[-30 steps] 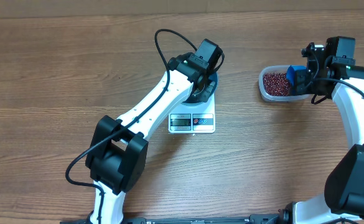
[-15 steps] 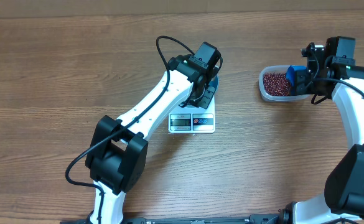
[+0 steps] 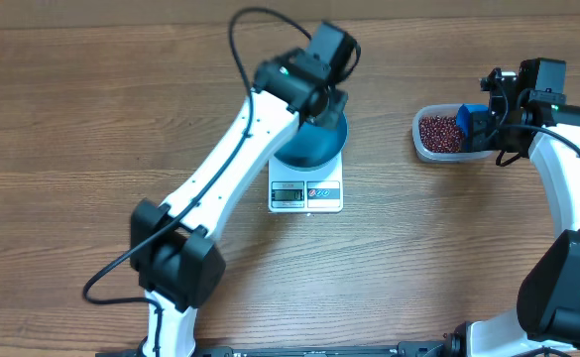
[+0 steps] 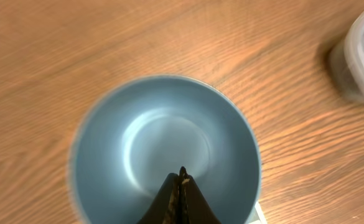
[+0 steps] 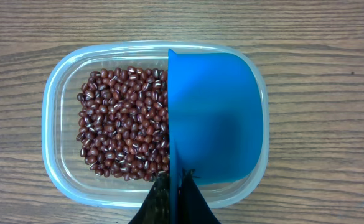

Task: Scoop item into bowl and weigh 150g on scale

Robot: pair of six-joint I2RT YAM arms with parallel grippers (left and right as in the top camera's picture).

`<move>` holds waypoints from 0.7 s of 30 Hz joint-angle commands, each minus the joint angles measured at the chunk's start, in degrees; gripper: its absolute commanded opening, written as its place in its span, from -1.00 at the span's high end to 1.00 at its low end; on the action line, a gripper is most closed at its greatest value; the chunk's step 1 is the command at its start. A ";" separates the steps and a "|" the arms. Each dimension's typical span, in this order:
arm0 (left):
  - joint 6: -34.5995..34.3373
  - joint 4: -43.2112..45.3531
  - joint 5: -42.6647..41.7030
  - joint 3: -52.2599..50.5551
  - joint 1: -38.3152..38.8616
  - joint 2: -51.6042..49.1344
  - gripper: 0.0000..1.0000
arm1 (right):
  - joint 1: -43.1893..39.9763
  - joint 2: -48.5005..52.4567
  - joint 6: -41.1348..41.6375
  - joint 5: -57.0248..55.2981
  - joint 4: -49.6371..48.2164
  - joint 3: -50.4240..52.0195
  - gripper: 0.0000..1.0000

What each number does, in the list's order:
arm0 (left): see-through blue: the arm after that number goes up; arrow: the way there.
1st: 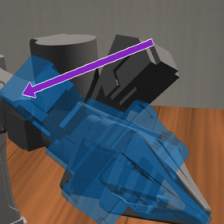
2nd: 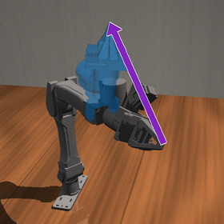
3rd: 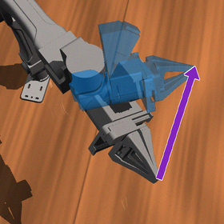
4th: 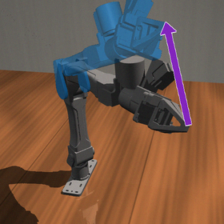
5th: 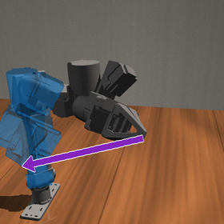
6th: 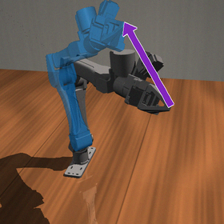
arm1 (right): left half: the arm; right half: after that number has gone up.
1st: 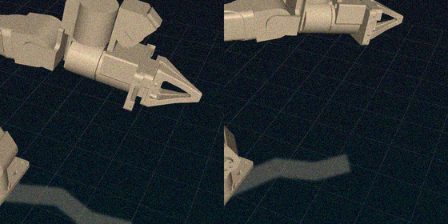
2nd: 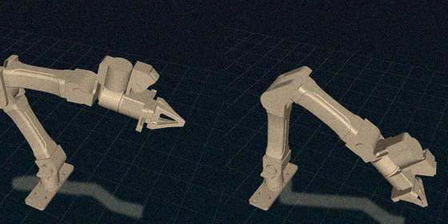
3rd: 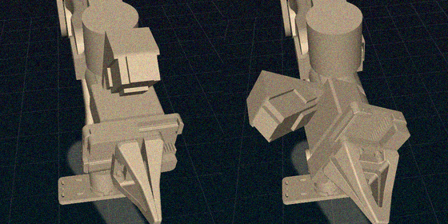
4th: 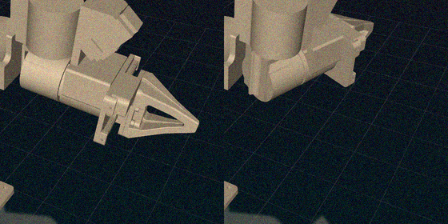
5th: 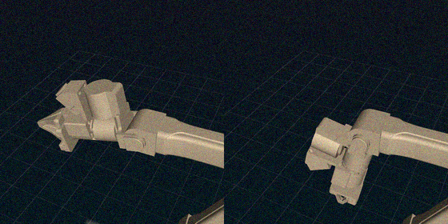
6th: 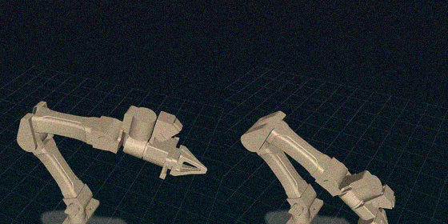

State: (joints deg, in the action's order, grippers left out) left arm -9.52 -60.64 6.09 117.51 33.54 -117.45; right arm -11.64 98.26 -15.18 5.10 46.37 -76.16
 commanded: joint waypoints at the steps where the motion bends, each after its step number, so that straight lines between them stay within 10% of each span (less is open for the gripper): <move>1: -3.04 -3.89 1.90 5.22 -1.36 4.07 0.92 | -0.33 0.09 0.33 -0.55 -0.24 0.02 0.92; 21: -9.84 -7.91 1.79 7.15 -25.44 4.33 0.91 | -0.33 0.09 0.33 -0.57 -0.22 0.02 0.93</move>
State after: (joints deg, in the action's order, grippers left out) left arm -18.13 -68.79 7.18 124.11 10.15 -113.47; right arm -11.62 98.26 -15.18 5.10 46.26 -76.16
